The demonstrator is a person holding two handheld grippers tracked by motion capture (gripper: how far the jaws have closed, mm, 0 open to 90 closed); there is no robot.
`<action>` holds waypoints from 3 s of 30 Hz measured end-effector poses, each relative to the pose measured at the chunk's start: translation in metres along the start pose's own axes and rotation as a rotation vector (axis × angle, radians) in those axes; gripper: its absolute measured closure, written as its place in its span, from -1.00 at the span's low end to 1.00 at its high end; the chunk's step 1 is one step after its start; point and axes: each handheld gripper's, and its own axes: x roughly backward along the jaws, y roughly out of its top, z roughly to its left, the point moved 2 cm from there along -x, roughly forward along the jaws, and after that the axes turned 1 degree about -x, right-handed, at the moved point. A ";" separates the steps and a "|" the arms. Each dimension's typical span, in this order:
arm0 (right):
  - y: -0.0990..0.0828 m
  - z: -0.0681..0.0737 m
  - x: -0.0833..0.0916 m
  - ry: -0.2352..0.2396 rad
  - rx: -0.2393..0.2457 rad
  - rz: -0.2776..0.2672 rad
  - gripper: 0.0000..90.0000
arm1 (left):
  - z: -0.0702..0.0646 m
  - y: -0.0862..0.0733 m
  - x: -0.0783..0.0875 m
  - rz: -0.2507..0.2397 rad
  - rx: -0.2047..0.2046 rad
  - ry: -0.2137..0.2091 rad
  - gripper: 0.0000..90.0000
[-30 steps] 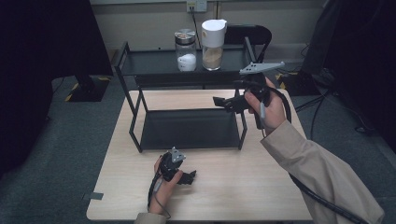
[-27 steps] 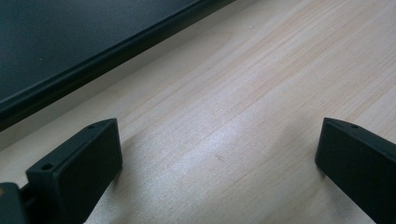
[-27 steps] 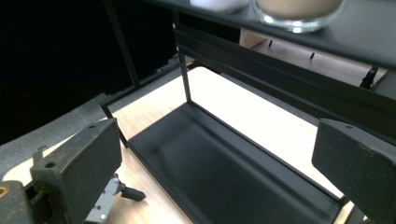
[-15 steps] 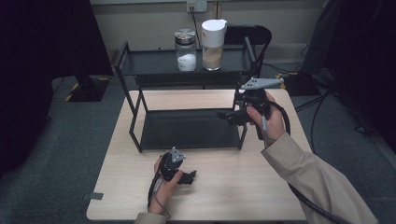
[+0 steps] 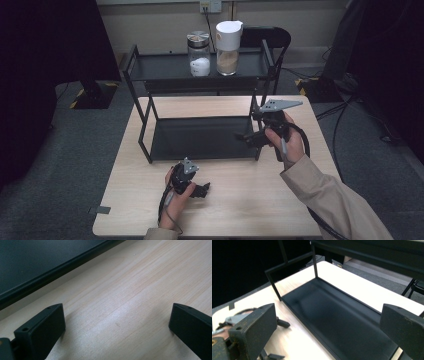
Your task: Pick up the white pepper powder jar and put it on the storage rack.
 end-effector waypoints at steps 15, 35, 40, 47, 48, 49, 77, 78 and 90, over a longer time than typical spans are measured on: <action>-0.038 -0.001 0.000 0.027 0.002 0.024 -0.98 | 0.000 0.000 0.000 0.001 0.000 0.000 -1.00; -0.099 -0.023 0.006 0.023 -0.060 0.052 -0.99 | 0.000 0.000 0.000 0.001 -0.002 0.000 -1.00; -0.111 -0.028 0.010 0.012 -0.073 0.053 -0.99 | 0.000 0.000 0.000 0.001 -0.002 0.000 -1.00; -0.133 -0.036 0.013 0.005 -0.101 0.061 -0.99 | 0.000 0.000 0.000 0.001 -0.002 0.000 -1.00; -0.136 -0.037 0.013 0.000 -0.106 0.065 -0.99 | 0.000 0.000 0.000 0.001 -0.002 0.000 -1.00; -0.139 -0.038 0.014 -0.002 -0.110 0.066 -0.99 | 0.000 0.000 0.000 0.001 -0.002 0.000 -1.00; -0.189 -0.050 0.024 -0.068 -0.141 0.149 -0.98 | 0.000 0.000 0.000 0.001 -0.002 0.000 -1.00; -0.190 -0.050 0.024 -0.072 -0.138 0.154 -0.98 | 0.000 0.000 0.000 0.001 -0.002 0.000 -1.00; -0.198 -0.051 0.033 -0.102 -0.121 0.190 -0.97 | 0.000 0.000 0.000 0.001 -0.002 0.000 -1.00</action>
